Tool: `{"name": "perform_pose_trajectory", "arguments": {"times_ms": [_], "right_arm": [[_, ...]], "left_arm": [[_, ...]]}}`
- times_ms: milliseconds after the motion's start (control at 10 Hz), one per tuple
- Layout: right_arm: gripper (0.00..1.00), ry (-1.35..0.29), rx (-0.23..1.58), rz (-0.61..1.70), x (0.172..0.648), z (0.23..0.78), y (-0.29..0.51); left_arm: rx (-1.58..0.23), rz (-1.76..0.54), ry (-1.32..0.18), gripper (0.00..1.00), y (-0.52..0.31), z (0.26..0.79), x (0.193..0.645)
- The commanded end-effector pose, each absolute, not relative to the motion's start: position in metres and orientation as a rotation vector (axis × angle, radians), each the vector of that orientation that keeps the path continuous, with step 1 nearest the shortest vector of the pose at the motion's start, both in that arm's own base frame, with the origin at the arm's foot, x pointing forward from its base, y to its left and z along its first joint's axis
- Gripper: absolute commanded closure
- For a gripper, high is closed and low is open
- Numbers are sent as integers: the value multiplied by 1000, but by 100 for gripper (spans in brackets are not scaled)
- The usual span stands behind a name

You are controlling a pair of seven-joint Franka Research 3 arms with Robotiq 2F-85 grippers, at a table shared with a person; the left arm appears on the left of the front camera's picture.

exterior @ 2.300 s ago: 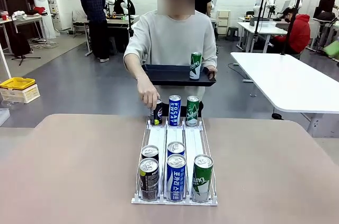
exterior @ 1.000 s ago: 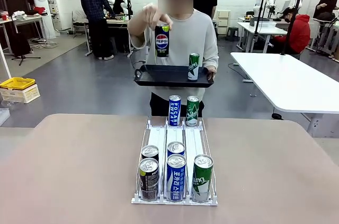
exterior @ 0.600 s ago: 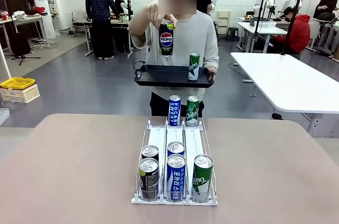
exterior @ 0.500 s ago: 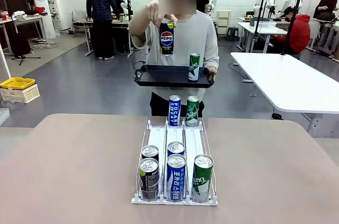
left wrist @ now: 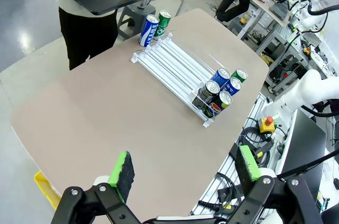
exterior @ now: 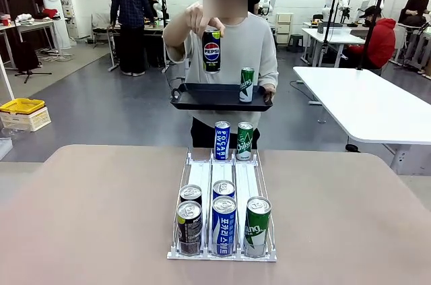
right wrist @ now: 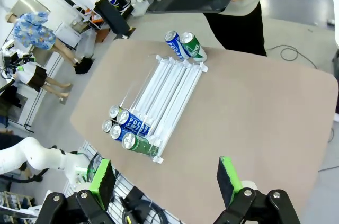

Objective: Retrieve and hand over the desired beverage to the person.
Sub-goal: Pick up another can of the same type that the person held from the Automatic Can Dispenser.

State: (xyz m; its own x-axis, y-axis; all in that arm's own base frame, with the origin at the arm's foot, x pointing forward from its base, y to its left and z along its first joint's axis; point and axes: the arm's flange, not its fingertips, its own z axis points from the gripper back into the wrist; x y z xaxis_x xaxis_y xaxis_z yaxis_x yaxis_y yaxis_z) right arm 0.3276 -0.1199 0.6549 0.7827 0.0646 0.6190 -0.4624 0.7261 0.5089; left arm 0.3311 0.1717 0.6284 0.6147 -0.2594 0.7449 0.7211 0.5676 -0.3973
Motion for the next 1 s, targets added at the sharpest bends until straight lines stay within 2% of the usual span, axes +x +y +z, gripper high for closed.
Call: {"name": "perform_pose_trajectory", "arguments": {"times_ms": [0,900], "right_arm": [[0,-606,713,313,329,656,-120],[0,-606,713,313,329,656,-120]], "left_arm": [[-770,-650,-707,0,173,629,331],[-770,-650,-707,0,173,629,331]]}}
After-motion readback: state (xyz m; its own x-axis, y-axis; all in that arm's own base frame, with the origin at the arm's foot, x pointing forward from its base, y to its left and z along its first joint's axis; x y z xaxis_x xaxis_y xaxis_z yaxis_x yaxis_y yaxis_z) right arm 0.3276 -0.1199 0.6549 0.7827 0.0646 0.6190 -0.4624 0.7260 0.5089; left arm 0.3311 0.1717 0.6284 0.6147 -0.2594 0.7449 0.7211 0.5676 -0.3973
